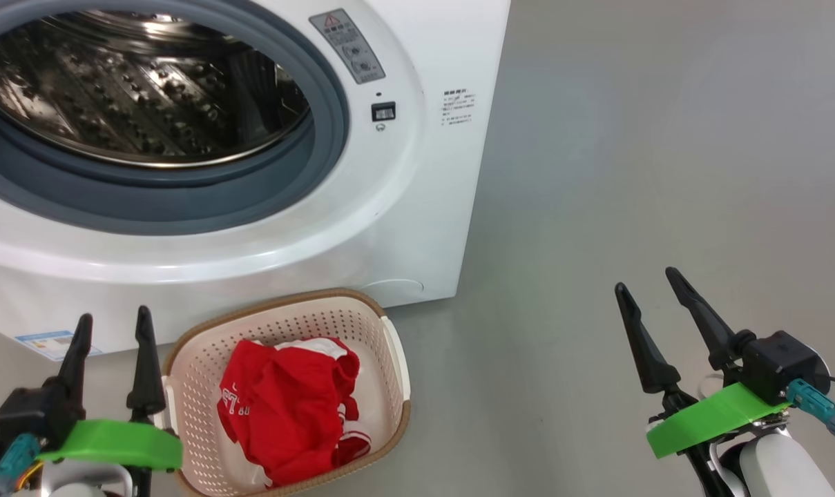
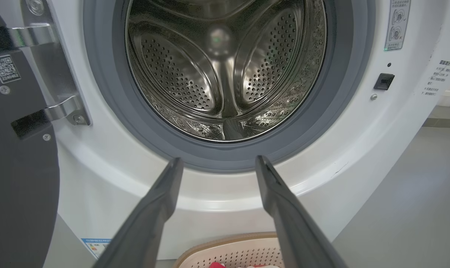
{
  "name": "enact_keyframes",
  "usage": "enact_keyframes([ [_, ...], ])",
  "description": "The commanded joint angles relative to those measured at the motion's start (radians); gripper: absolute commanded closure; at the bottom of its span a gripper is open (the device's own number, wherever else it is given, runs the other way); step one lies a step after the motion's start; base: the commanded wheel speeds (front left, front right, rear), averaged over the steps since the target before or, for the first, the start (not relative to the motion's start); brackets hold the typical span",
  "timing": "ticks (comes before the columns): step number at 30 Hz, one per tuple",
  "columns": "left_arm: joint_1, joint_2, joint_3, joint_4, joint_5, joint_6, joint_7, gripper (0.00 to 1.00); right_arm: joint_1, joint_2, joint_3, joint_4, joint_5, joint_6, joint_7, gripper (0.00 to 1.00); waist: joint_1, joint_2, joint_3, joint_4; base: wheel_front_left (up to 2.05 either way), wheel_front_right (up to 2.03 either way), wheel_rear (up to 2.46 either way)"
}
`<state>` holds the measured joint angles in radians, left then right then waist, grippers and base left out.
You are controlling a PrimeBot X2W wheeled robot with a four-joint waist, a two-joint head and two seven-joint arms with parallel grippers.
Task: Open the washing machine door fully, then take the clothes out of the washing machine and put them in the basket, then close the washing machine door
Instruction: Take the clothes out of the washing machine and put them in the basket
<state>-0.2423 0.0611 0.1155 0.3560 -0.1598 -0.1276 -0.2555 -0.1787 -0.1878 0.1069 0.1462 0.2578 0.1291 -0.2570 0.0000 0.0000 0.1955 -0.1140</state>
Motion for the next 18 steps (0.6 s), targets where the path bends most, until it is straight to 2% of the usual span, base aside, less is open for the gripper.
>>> enact_keyframes([
  [1,0.019,0.018,0.036,-0.050,0.007,-0.003,-0.006,0.00,0.013,-0.010,0.009,-0.023,0.006,0.002,-0.005,0.00,0.0000,0.0000,-0.017,0.006,0.00,0.00,0.00],
  [18,0.236,-0.007,0.084,-0.269,0.005,-0.003,-0.006,0.00,0.097,-0.022,-0.017,-0.028,0.008,0.002,-0.005,0.00,0.0000,0.0000,-0.097,0.023,0.00,0.00,0.00],
])
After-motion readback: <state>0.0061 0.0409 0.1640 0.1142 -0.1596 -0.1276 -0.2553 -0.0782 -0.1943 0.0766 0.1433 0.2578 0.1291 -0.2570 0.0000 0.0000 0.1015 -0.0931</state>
